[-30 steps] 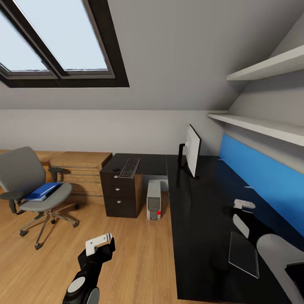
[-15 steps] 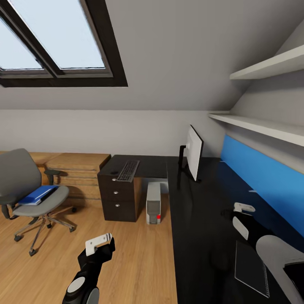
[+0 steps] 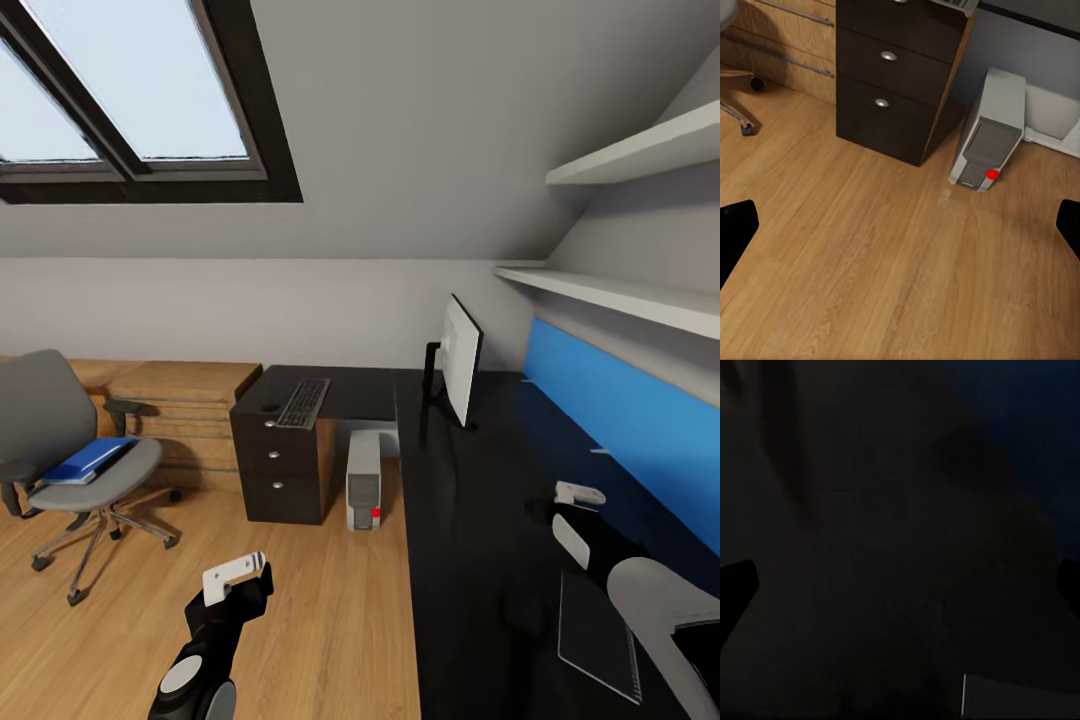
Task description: In the bedroom, organize the workspace by keeping the computer under the desk, ensuring the monitor is on the desk, placing the keyboard on the desk next to the monitor, placing the mouse on the desk next to the keyboard, moving the folder from the swivel chair onto the desk next to the mouse, stacking the notebook on top of the folder with the pen on top of the notebook, and positioning the swivel chair next to the desk.
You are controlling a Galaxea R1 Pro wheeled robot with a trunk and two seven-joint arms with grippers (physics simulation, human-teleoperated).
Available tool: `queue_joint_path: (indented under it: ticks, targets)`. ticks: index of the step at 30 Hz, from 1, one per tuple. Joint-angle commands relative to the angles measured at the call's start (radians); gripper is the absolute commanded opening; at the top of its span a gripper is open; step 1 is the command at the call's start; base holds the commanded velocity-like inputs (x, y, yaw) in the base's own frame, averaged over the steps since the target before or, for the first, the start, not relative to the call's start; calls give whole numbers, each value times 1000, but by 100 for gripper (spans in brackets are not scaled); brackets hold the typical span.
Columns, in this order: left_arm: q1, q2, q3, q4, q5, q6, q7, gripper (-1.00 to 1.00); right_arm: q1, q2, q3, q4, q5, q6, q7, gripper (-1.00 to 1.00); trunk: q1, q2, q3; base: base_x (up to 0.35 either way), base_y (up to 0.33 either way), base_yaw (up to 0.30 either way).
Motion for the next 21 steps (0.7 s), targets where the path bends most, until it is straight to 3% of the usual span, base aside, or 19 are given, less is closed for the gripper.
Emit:
queue_joint_path:
  ticks: [1,21]
  targets:
    - [0,0,-1,-2,10,2,8,100,0,-1,8,-3,-8,11,-7,100,4,-8,-4,0,0,0]
    - [0,-1,-2,-2,10,2,8,100,0,-11,2,54,-9,21,-9,100,81,-148,-67,0,0,0]
